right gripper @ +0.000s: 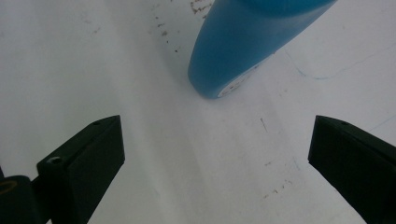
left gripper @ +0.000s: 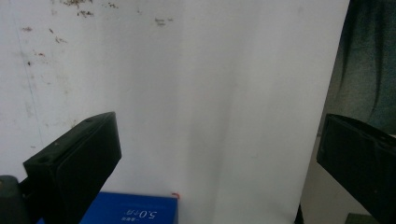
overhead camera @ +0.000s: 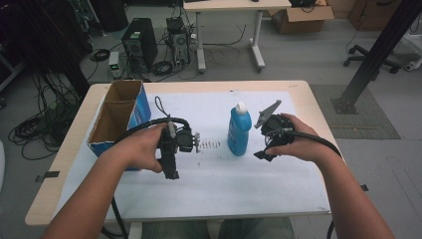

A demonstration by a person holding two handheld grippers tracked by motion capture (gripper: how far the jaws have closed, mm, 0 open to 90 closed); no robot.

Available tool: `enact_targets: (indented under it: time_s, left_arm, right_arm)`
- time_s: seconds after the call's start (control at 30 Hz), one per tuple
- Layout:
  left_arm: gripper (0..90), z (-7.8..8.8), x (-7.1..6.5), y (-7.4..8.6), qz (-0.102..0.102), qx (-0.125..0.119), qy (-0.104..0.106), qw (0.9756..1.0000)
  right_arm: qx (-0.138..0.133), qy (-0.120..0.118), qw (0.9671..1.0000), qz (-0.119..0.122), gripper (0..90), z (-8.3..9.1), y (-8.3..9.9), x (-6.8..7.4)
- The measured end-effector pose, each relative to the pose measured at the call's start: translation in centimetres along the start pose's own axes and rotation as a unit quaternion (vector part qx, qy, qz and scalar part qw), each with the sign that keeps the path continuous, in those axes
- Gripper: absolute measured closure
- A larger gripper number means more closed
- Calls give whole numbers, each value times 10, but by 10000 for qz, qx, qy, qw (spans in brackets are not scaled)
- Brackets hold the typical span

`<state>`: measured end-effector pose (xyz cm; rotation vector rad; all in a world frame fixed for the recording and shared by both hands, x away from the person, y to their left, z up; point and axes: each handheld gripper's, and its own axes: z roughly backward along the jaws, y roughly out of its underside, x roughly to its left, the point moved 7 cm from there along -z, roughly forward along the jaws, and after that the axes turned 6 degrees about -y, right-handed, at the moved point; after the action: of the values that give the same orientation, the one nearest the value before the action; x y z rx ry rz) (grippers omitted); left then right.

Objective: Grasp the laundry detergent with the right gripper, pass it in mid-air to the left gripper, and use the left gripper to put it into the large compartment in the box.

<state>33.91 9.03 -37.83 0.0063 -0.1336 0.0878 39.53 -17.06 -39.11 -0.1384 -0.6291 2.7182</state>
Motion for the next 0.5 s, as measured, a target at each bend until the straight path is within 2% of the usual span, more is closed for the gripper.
enact_targets:
  time_s: [0.17,0.43,0.5]
  left_arm:
    - [2,-1,-1,1,13,17,-4,10000]
    - [2,-1,-2,0,4,24,-13,10000]
    - [2,-1,-3,0,4,16,-20,10000]
  right_arm:
    - [-330,154,9991,-228,34,-5,-4,-2]
    - [-874,241,9939,-622,31,-20,-8,0]
    - [-928,241,9931,-673,31,-21,-8,1]
